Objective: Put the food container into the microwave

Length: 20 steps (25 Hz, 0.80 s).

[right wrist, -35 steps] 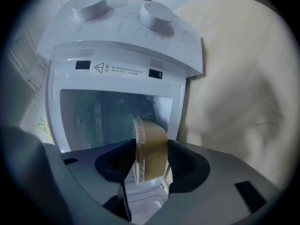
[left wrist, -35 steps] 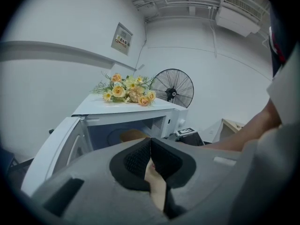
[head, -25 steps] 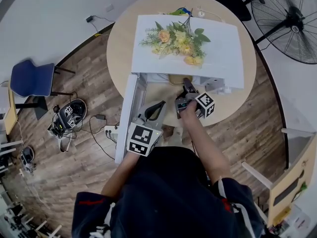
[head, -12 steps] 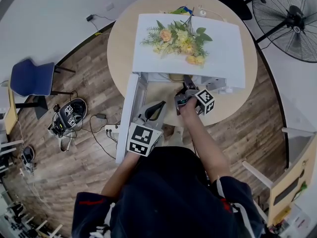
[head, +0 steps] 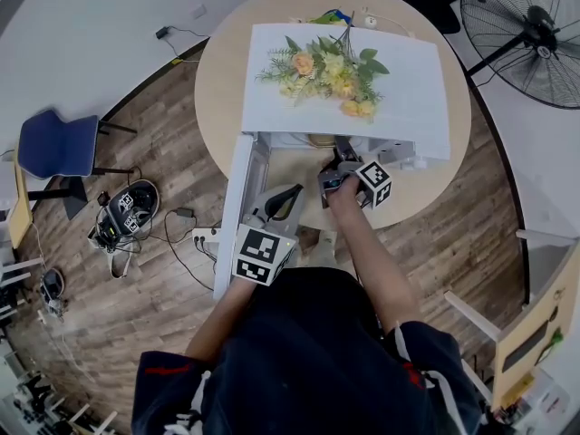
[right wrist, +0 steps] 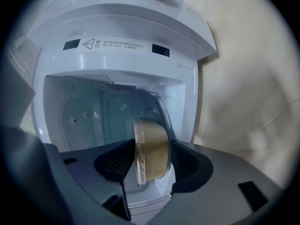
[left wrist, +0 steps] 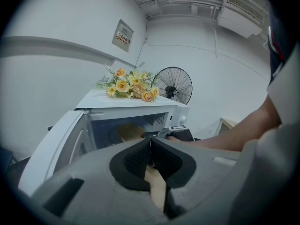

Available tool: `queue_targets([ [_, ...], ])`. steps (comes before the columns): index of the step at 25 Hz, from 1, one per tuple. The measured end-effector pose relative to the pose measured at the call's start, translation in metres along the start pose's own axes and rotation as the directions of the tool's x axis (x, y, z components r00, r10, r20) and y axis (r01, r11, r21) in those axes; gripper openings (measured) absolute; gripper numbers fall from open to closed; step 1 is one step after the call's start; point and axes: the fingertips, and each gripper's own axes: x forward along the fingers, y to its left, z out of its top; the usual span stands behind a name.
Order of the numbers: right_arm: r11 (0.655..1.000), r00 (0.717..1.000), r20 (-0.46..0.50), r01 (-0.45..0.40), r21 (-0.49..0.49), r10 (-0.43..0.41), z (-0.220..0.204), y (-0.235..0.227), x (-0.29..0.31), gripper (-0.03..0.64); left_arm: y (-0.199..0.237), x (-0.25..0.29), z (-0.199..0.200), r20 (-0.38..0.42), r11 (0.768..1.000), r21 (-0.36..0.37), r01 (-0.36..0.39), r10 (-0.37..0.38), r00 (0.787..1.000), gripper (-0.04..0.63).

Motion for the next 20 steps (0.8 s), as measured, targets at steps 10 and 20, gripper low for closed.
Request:
queue_targets([
  [10,0.998,0.999,-0.029,0.027,-0.051,-0.029,-0.0031,0.0002,0.0036,0.235,0.0008,0.0018,-0.0015,0.003,1.000,-0.008,0.006,-0.006,1.000,0.018],
  [20,0.995,0.997,-0.051,0.047,-0.089,-0.051,-0.0055,0.0048,0.0041,0.241,0.0024,0.0017,-0.0003,0.002,1.000,-0.014,0.003,-0.003,1.000,0.018],
])
